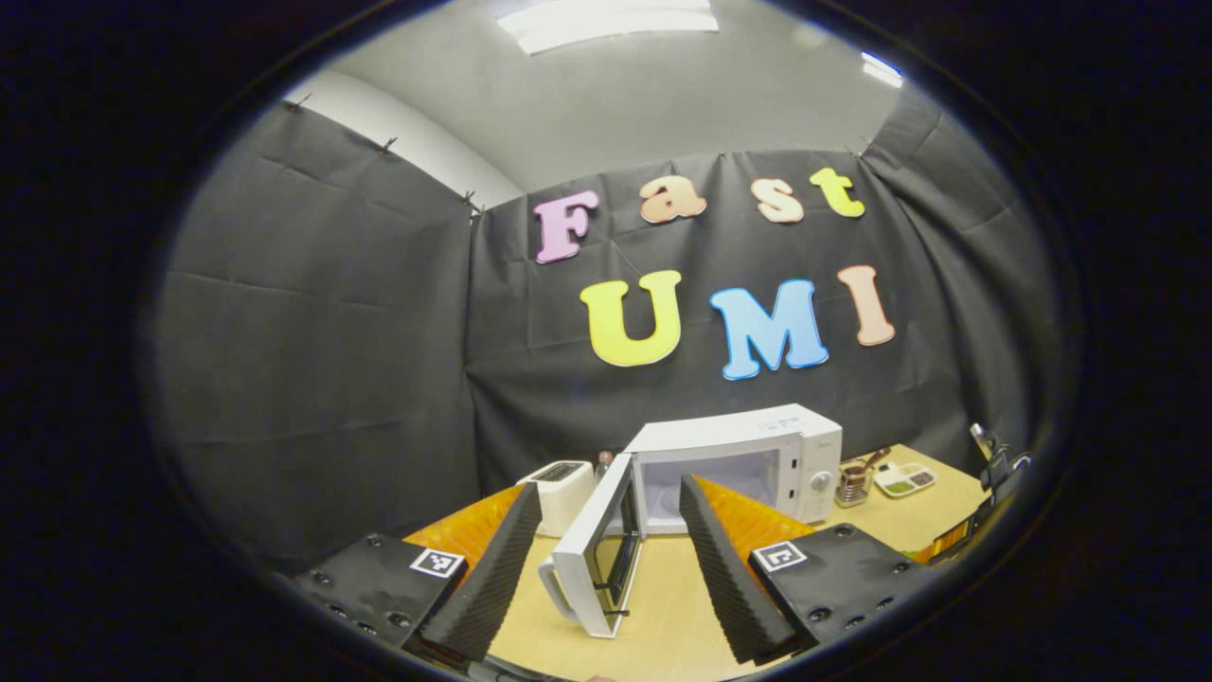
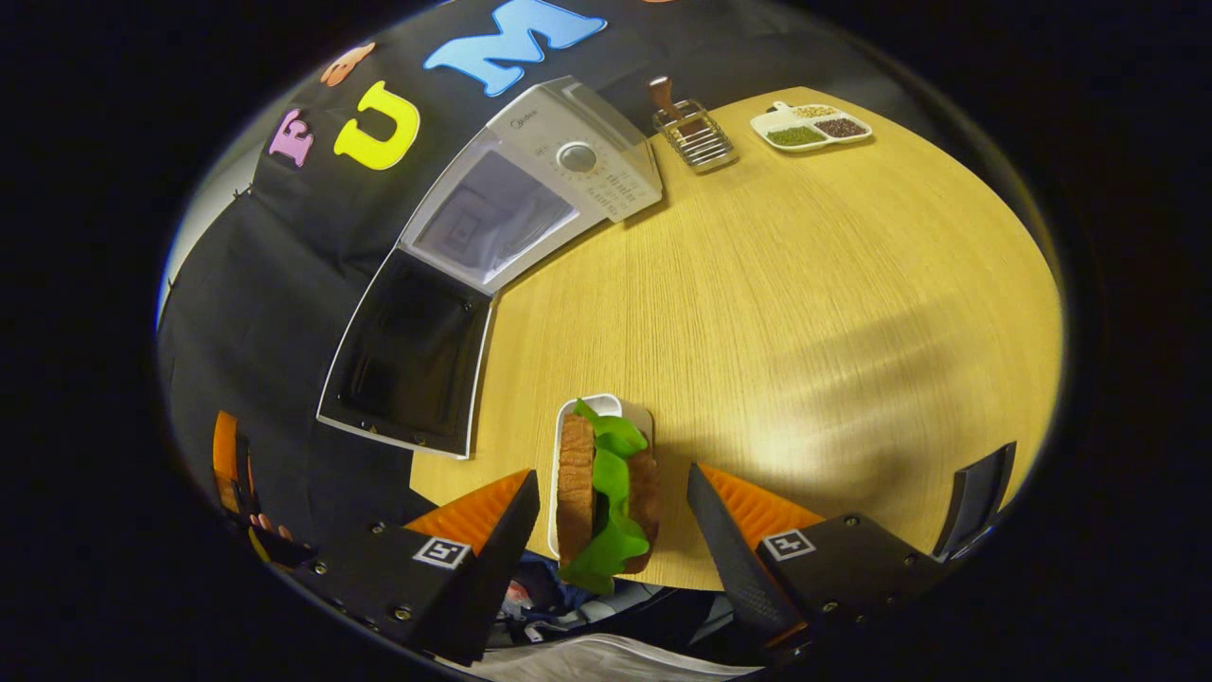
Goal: Open the microwave oven with the left hand, put the food in, and close the microwave oven.
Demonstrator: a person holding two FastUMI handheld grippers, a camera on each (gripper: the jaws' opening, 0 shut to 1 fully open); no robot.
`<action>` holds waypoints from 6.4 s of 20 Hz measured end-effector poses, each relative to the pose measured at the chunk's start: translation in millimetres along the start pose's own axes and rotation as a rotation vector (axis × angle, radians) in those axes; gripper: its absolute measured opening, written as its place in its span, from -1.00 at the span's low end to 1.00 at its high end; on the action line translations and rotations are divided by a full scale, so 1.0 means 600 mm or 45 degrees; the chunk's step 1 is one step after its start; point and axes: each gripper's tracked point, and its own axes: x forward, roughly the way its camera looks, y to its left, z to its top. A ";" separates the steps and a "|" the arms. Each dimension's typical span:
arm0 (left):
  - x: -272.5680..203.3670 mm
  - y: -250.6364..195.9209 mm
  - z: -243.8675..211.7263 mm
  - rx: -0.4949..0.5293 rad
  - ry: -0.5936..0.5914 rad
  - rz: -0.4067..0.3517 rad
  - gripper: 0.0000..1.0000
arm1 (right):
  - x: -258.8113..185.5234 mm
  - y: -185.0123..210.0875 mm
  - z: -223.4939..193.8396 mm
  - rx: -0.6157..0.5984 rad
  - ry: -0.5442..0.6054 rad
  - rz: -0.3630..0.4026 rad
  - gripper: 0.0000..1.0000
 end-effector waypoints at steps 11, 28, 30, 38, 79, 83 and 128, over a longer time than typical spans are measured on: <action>-0.010 -0.003 0.015 0.009 -0.027 0.047 0.88 | -0.002 0.022 -0.014 -0.049 0.102 0.091 -0.26; 0.155 0.099 0.032 -0.118 -0.129 -0.041 0.93 | 0.031 0.211 0.176 0.079 -0.316 0.215 -0.27; 0.184 0.121 0.035 -0.108 -0.140 -0.048 0.93 | 0.054 0.236 0.198 0.103 -0.370 0.227 -0.27; 0.265 0.218 0.004 -0.105 -0.116 -0.059 0.93 | 0.164 0.304 0.285 0.159 -0.566 0.216 -0.28; 0.304 0.466 -0.137 0.087 0.121 0.134 0.93 | 0.501 0.231 0.551 -0.054 -0.992 -0.374 0.89; 0.304 0.457 -0.133 0.084 0.107 0.115 0.93 | 0.468 0.206 0.554 -0.152 -0.996 -0.531 0.99; 0.181 0.060 -0.328 -0.107 0.391 -0.170 -0.84 | -0.176 0.213 0.326 -0.809 -1.263 -0.349 0.97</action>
